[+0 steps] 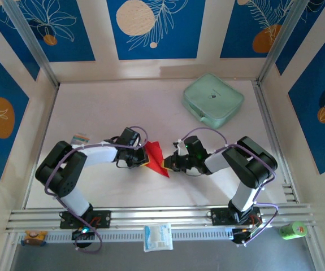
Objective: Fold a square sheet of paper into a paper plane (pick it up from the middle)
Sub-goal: Fourth fold the wing at the center of the table.
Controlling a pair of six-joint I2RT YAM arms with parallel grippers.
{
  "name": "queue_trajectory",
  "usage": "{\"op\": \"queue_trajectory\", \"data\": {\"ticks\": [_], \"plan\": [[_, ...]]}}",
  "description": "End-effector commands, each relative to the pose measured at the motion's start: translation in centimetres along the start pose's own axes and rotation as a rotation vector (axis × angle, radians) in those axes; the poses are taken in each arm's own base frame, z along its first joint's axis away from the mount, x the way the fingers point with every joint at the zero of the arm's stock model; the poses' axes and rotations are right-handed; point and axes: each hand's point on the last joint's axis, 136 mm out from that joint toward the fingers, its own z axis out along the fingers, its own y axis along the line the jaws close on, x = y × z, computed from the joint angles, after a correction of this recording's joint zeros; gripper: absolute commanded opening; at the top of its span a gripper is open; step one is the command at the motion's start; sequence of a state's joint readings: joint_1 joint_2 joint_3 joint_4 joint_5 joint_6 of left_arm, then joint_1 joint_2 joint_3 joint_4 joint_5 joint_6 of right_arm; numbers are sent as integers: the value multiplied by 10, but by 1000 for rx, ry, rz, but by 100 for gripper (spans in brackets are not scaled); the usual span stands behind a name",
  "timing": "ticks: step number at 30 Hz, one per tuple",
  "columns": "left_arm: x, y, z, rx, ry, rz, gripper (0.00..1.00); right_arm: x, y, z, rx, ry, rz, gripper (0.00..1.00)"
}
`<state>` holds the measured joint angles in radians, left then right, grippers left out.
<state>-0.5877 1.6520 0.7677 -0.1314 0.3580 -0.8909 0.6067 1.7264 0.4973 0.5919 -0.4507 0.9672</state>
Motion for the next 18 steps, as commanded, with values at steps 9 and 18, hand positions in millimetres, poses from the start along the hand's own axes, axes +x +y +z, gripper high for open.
{"op": "queue_trajectory", "data": {"ticks": [9,18], "plan": [[2,24,5,-112,14,1,0,5,-12,8,-3,57,58,9],[-6,15,-3,-109,-8,45,3,5,-11,6,-26,70,72,8]]}}
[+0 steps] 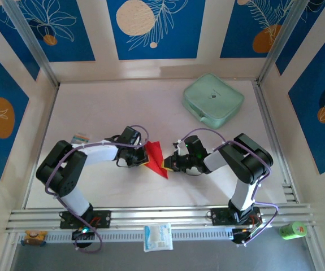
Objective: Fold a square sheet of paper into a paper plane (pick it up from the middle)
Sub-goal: Fourth fold the wing at the center of the table.
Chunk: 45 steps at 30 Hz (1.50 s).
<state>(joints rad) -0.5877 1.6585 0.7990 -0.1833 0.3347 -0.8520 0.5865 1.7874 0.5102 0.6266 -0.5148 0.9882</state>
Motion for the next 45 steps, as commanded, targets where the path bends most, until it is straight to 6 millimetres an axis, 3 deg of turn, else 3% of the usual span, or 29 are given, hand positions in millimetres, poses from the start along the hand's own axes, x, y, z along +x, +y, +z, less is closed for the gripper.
{"op": "queue_trajectory", "data": {"ticks": [1,10,17,24,30,36,45], "plan": [[-4,8,-3,-61,-13,26,4,5,-6,2,-3,34,33,8],[-14,-43,-27,157,-86,100,7,4,-4,5,-32,57,60,8],[-14,-74,-22,295,-76,146,7,3,-6,4,-33,58,68,8],[-19,-55,6,229,-72,76,5,3,-6,2,-45,64,70,10],[-24,-43,13,181,-94,43,4,3,-6,1,-36,71,68,13],[-26,-45,19,193,-92,36,5,3,-6,1,-30,72,66,18],[-28,-52,20,224,-88,50,6,3,-10,-1,5,65,64,18]]}}
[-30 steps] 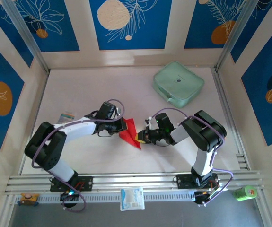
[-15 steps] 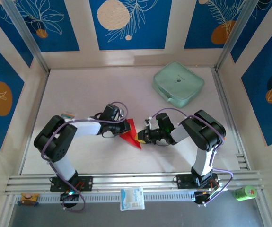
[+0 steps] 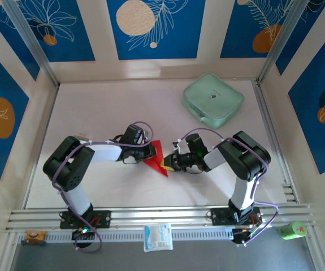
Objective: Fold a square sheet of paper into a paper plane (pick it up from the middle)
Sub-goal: Fourth fold the wing at the center of the table.
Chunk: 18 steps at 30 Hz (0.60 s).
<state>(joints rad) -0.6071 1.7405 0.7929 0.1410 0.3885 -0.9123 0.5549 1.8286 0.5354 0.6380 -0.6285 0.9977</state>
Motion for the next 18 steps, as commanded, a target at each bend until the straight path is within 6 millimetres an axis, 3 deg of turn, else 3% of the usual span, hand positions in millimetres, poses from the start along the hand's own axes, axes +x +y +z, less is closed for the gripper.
{"op": "queue_trajectory", "data": {"ticks": [1,10,13,18], "plan": [[-2,-7,5,26,3,3,6,2,-15,-1,69,-7,39,16],[-1,-9,6,40,8,5,9,1,-21,-3,80,-33,60,10],[-2,-15,-4,48,-11,23,15,-1,-20,-4,73,-37,63,8],[-2,-7,-25,-3,-72,19,21,-2,-18,-6,65,-50,71,7]]}}
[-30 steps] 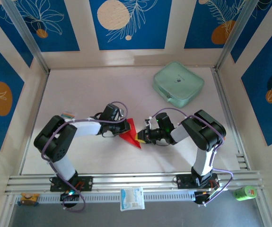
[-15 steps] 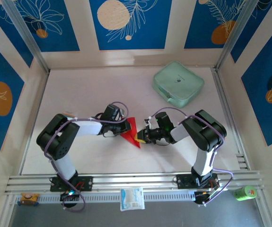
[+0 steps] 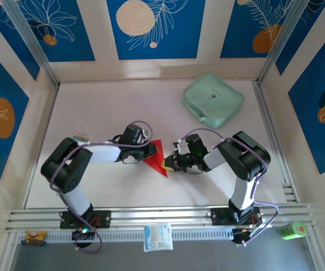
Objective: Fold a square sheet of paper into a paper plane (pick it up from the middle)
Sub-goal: Fourth fold the wing at the center of the table.
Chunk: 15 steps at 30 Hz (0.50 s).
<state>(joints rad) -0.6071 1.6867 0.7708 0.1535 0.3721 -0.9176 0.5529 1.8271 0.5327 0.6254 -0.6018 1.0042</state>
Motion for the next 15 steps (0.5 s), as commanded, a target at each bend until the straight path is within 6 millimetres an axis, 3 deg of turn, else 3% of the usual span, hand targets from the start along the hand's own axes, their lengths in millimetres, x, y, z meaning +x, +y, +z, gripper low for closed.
{"op": "queue_trajectory", "data": {"ticks": [1,7,15], "plan": [[2,3,-17,-36,-40,6,21,-1,-13,-5,42,-34,55,6],[14,27,-12,-123,3,-42,9,-1,-13,-6,40,-46,64,5],[22,39,-7,-147,31,-65,7,-1,-10,-7,20,-54,66,5]]}}
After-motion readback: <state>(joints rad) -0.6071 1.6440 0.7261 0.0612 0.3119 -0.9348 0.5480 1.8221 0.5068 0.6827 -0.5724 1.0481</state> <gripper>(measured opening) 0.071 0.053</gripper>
